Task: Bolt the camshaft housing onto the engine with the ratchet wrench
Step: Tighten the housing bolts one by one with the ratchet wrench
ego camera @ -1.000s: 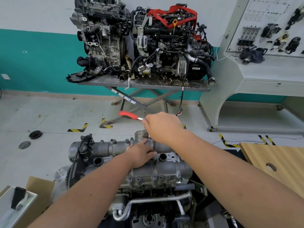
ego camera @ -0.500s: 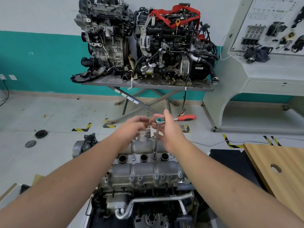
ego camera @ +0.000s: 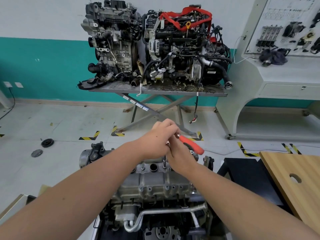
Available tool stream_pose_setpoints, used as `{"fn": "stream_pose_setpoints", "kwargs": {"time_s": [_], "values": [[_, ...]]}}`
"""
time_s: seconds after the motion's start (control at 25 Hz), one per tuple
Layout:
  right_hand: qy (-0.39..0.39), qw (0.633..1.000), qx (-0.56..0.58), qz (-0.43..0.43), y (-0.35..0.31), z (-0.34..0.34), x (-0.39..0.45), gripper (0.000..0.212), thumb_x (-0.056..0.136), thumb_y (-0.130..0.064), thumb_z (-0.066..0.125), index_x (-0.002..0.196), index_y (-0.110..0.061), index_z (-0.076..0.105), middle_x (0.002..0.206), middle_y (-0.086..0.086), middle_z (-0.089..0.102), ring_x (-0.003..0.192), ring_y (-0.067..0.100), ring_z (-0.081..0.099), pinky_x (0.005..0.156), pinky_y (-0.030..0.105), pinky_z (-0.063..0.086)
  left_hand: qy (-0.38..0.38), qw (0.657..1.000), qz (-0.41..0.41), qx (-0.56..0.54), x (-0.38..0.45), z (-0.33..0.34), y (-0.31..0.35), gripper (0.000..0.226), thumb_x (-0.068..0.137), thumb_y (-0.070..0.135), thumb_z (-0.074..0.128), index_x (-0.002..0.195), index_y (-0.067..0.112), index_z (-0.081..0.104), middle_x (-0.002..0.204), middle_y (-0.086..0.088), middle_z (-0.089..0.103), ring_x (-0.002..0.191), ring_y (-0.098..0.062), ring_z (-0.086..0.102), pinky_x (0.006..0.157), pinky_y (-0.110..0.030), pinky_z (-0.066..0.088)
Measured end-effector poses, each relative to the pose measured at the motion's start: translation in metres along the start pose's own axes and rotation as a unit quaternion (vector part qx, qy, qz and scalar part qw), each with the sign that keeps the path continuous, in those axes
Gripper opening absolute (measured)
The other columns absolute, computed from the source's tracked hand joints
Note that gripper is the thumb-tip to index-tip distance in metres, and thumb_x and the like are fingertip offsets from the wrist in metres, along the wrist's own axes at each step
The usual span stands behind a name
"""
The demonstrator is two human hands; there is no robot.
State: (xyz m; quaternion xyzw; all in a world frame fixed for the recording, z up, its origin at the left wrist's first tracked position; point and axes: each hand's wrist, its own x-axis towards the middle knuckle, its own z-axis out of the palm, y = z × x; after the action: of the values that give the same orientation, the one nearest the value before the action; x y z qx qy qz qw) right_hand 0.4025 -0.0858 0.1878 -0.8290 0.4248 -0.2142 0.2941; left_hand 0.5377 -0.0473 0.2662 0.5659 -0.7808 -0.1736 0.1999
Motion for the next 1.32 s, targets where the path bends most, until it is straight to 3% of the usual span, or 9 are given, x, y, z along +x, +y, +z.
{"fn": "stream_pose_setpoints", "kwargs": {"time_s": [0.12,0.24,0.4,0.56,0.72,0.92,1.08,1.2,1.32], "values": [[-0.035,0.998,-0.005,0.044,0.011,0.001,-0.004,0.029,0.101,-0.021,0.042,0.095,-0.049,0.043,0.1,-0.017,0.054,0.09,0.002,0.05,0.087,0.024,0.048,0.089,0.994,0.017,-0.057,0.002,0.012,-0.002,0.034,0.081,0.013,0.075,0.081,0.029,0.045,0.112,0.012,0.041,0.111,-0.016,0.037,0.095,-0.032,0.041],[-0.064,0.993,-0.088,0.05,0.018,0.006,-0.008,0.016,0.094,-0.019,0.049,0.079,-0.023,0.052,0.09,-0.005,0.055,0.098,0.027,0.056,0.082,0.044,0.05,0.168,0.969,0.027,-0.176,0.0,0.023,-0.001,0.031,0.085,0.04,0.071,0.071,0.032,0.044,0.122,0.012,0.049,0.131,-0.014,0.043,0.103,-0.027,0.035],[-0.083,0.993,-0.041,0.074,0.027,0.015,-0.011,0.028,0.101,-0.039,0.048,0.092,-0.019,0.064,0.119,-0.011,0.051,0.123,0.017,0.035,0.104,0.041,0.035,0.251,0.927,0.032,-0.277,0.001,0.039,0.003,0.02,0.099,0.048,0.043,0.09,0.044,0.061,0.135,0.019,0.053,0.13,-0.003,0.049,0.106,-0.029,0.041],[-0.014,0.993,-0.075,0.085,0.033,0.027,-0.014,0.028,0.101,-0.039,0.05,0.082,-0.018,0.049,0.108,-0.007,0.045,0.107,0.017,0.035,0.091,0.036,0.039,0.232,0.755,-0.104,-0.604,0.016,0.049,0.018,0.03,0.098,0.041,0.046,0.082,0.034,0.07,0.119,0.009,0.07,0.108,-0.017,0.067,0.086,-0.03,0.05],[-0.045,0.992,-0.06,0.1,0.036,0.029,-0.015,0.03,0.1,-0.048,0.046,0.08,-0.026,0.052,0.083,-0.005,0.058,0.085,0.021,0.054,0.074,0.037,0.049,0.243,0.646,-0.202,-0.695,0.027,0.033,0.021,0.026,0.105,0.035,0.044,0.092,0.017,0.057,0.086,0.0,0.076,0.073,-0.018,0.071,0.06,-0.025,0.049],[-0.06,0.989,-0.103,0.086,0.036,0.033,-0.017,0.037,0.098,-0.059,0.04,0.09,-0.027,0.058,0.079,-0.007,0.064,0.082,0.02,0.061,0.072,0.034,0.047,0.085,0.79,-0.319,-0.516,0.028,-0.003,0.022,0.018,0.104,0.026,0.047,0.095,0.012,0.052,0.054,0.002,0.063,0.046,-0.015,0.06,0.059,-0.028,0.047],[-0.055,0.989,-0.113,0.074,0.033,0.032,-0.018,0.04,0.098,-0.058,0.043,0.068,-0.031,0.043,0.065,-0.009,0.053,0.074,0.018,0.058,0.061,0.032,0.036,-0.052,0.951,-0.275,-0.128,0.032,-0.029,0.025,0.023,0.101,0.02,0.044,0.085,0.007,0.054,0.064,-0.002,0.064,0.053,-0.017,0.064,0.053,-0.027,0.042],[-0.055,0.988,-0.119,0.082,0.029,0.033,-0.018,0.041,0.097,-0.058,0.043,0.066,-0.032,0.038,0.066,-0.009,0.051,0.08,0.022,0.062,0.063,0.033,0.037,-0.079,0.958,-0.177,0.21,0.041,-0.03,0.035,0.031,0.103,0.04,0.041,0.088,0.016,0.053,0.074,0.001,0.056,0.059,-0.015,0.052,0.049,-0.029,0.034],[-0.044,0.984,-0.138,0.102,0.028,0.034,-0.018,0.038,0.097,-0.058,0.04,0.072,-0.03,0.039,0.074,-0.007,0.056,0.083,0.023,0.062,0.063,0.034,0.038,-0.008,0.936,-0.029,0.351,0.035,-0.01,0.033,0.03,0.102,0.048,0.041,0.084,0.025,0.046,0.075,0.008,0.05,0.065,-0.016,0.052,0.057,-0.027,0.029]]}}
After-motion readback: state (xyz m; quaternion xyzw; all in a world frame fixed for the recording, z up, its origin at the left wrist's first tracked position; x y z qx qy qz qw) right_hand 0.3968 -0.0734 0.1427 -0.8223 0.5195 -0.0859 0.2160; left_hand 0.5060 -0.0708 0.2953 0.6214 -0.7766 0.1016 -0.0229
